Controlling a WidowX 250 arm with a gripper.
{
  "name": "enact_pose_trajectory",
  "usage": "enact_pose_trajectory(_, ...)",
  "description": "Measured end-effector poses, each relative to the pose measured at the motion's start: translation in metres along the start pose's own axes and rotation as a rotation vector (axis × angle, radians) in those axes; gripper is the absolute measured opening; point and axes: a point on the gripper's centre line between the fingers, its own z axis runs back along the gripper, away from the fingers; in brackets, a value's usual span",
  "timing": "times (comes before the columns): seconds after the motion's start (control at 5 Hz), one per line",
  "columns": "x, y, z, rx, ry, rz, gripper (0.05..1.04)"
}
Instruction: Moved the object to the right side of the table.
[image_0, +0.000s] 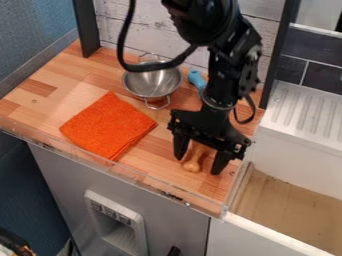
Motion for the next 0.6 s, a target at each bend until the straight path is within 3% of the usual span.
enact_pose_trajectory(0.2,0.001,0.006,0.018,-0.017,-0.011,-0.006,1.005)
enact_pose_trajectory(0.6,0.003,0.020,0.068,-0.044,-0.110,-0.006,1.000)
